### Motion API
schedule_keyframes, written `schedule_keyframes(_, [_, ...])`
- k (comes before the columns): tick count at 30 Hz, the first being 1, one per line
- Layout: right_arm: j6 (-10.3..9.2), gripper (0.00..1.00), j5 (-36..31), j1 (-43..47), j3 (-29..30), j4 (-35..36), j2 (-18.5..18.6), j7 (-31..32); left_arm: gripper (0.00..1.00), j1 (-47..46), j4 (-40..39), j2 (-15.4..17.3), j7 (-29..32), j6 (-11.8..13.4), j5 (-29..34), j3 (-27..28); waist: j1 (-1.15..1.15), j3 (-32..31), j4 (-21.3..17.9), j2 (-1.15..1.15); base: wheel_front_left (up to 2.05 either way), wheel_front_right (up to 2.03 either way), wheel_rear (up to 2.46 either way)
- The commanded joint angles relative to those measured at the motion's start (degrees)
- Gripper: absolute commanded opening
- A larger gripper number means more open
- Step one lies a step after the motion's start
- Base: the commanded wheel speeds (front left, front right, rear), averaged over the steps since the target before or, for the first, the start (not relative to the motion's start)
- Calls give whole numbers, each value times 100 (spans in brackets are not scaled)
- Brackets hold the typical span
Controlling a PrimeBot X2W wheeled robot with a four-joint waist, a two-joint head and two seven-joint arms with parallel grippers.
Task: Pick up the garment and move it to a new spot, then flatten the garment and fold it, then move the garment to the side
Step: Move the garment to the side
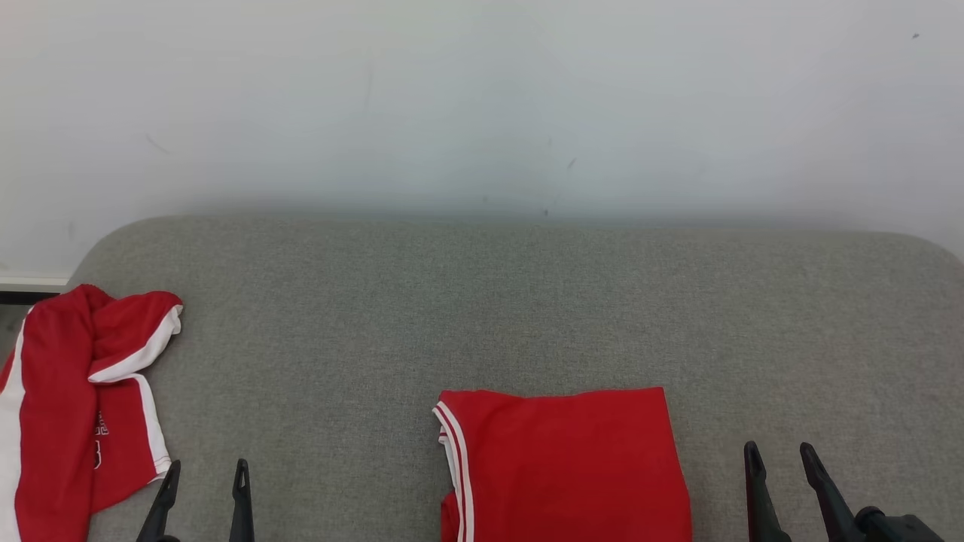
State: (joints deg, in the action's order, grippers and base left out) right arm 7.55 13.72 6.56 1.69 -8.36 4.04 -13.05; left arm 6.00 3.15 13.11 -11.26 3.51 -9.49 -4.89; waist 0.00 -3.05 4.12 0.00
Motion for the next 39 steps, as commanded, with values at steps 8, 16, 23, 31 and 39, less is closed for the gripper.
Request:
schedule_keyframes(8, [-13,100,-76,56,18,4,-28,84,100,27,51,61,-6,49,-40,-8,0,24,-9,0,0,0,0])
schedule_keyframes(16, [-13,100,-15,17,-25,-75,-38,242,100,35,7,29,-14,123,-79,-21,0,29,31,0,0,0,0])
schedule_keyframes(23, [-13,100,-55,-188,-114,-313,-26,532,100,22,15,7,1,207,-88,-26,0,61,69,0,0,0,0])
schedule_keyframes(31, [-13,100,-94,-993,-312,-1345,20,1019,100,-155,99,-65,-43,207,-140,-116,0,180,193,0,0,0,0])
schedule_keyframes(39, [-13,100,20,-1875,-539,-2972,117,969,100,-326,242,-143,-99,166,-177,-243,0,351,395,0,0,0,0])
